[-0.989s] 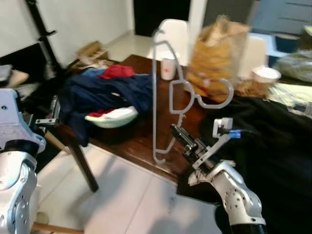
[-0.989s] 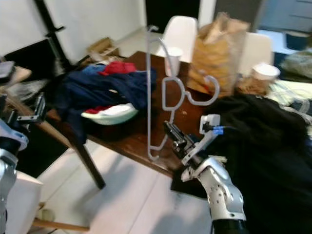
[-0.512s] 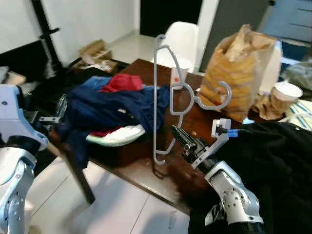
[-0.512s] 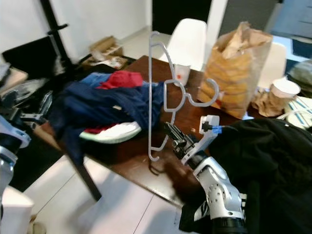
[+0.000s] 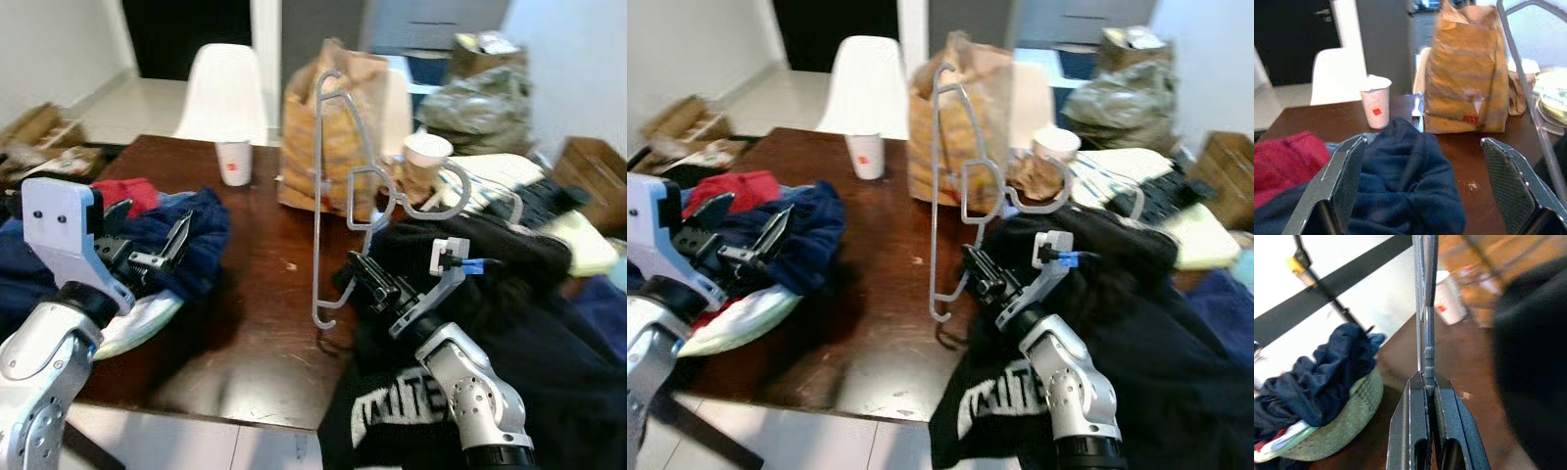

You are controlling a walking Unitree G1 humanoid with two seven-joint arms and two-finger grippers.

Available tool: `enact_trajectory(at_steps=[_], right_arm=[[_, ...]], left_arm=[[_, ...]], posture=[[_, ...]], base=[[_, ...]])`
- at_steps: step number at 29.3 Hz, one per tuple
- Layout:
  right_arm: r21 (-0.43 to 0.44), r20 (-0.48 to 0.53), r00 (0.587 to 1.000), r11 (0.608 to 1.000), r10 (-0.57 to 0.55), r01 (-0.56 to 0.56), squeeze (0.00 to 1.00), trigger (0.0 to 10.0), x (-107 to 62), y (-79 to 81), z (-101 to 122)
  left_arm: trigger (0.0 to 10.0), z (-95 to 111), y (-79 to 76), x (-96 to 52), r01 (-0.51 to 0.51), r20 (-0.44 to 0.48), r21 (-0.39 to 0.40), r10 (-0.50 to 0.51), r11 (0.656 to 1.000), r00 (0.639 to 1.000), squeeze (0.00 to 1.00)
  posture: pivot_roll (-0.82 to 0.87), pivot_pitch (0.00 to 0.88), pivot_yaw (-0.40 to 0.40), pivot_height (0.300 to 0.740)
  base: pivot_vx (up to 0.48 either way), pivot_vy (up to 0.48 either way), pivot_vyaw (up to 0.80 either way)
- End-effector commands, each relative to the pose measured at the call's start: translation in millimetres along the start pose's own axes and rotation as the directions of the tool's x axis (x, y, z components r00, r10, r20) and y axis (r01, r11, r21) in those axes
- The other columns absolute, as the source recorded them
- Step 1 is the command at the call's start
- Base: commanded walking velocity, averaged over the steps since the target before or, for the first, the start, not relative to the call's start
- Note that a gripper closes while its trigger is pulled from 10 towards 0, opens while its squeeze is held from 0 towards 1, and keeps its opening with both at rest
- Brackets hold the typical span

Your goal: Hang hanger

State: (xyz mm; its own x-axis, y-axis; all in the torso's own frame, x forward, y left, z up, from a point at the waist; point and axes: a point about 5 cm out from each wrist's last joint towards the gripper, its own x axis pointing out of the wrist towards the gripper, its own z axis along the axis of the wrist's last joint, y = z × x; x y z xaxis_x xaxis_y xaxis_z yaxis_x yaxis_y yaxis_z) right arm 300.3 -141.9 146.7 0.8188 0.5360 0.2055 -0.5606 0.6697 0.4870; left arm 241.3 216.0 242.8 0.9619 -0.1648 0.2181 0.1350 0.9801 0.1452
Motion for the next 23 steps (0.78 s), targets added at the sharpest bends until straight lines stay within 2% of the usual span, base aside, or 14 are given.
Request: enact_trajectory(at_steps=[1,2,3,4,5,7,10,13,19,23], right_arm=[[0.017,0.007,1.0,1.0,-0.019,0.019,0.0,10.0,-2.2,-3.1,0],[0.013,0.008,1.0,1.0,-0.022,0.022,0.0,10.0,-2.4,-3.3,0],[0.013,0.008,1.0,1.0,-0.022,0.022,0.0,10.0,-2.4,-3.3,0],[0.009,0.007,1.0,1.0,-0.023,0.023,0.0,10.0,-2.5,-3.2,0],[0.009,0.007,1.0,1.0,-0.023,0.023,0.0,10.0,-2.5,-3.2,0],[0.003,0.005,1.0,1.0,-0.022,0.022,0.0,10.0,-2.3,-3.0,0],[0.001,0.006,1.0,1.0,-0.02,0.02,0.0,10.0,-2.0,-2.8,0],[0.016,0.037,0.999,1.0,-0.023,0.023,0.0,10.0,-1.6,-2.9,3],[0.039,0.075,0.995,0.997,-0.068,0.065,0.0,10.0,-3.0,-8.3,6],[0.029,0.069,0.995,0.997,-0.07,0.068,0.0,10.0,-3.1,-8.1,5]], left_arm=[[10.0,-9,4.6,-2.0,-0.018,-0.054,0.028,0.019,0.999,0.998,0.0],[10.0,-18,10.9,-4.7,-0.043,-0.111,0.094,0.053,0.995,0.992,0.0],[10.0,-18,10.9,-4.7,-0.043,-0.111,0.094,0.053,0.995,0.992,0.0],[10.0,-26,20.7,-7.3,-0.086,-0.163,0.181,0.116,0.98,0.98,0.0],[10.0,-26,20.7,-7.3,-0.086,-0.163,0.181,0.116,0.98,0.98,0.0],[10.0,-36,32.4,-9.5,-0.129,-0.205,0.29,0.193,0.948,0.96,0.0],[10.0,-42,34.6,-7.8,-0.13,-0.209,0.328,0.206,0.936,0.956,0.0],[10.0,-49,31.7,-2.1,-0.075,-0.206,0.418,0.174,0.905,0.963,0.0],[10.0,-47,25.4,9.1,-0.039,-0.173,0.467,0.134,0.883,0.976,0.0],[10.0,-46,20.9,14.0,-0.036,-0.155,0.459,0.119,0.888,0.981,0.0]], posture=[[0.02,0.078,0.0,0.74],[0.02,0.079,0.001,0.74],[0.02,0.079,0.001,0.74],[0.02,0.08,-0.001,0.74],[0.02,0.08,-0.001,0.74],[0.01,0.079,0.0,0.74],[0.01,0.079,-0.001,0.74],[0.01,0.075,0.0,0.74],[0.0,0.07,0.005,0.74],[0.0,0.069,0.005,0.74]], base=[[0.0,0.0,0.0],[0.0,0.0,0.0],[0.0,0.0,0.0],[0.0,0.0,0.0],[0.0,0.0,0.0],[0.0,0.0,0.0],[0.0,0.0,0.0],[0.0,0.0,0.0],[0.0,0.0,0.0],[0.0,0.0,0.0]])
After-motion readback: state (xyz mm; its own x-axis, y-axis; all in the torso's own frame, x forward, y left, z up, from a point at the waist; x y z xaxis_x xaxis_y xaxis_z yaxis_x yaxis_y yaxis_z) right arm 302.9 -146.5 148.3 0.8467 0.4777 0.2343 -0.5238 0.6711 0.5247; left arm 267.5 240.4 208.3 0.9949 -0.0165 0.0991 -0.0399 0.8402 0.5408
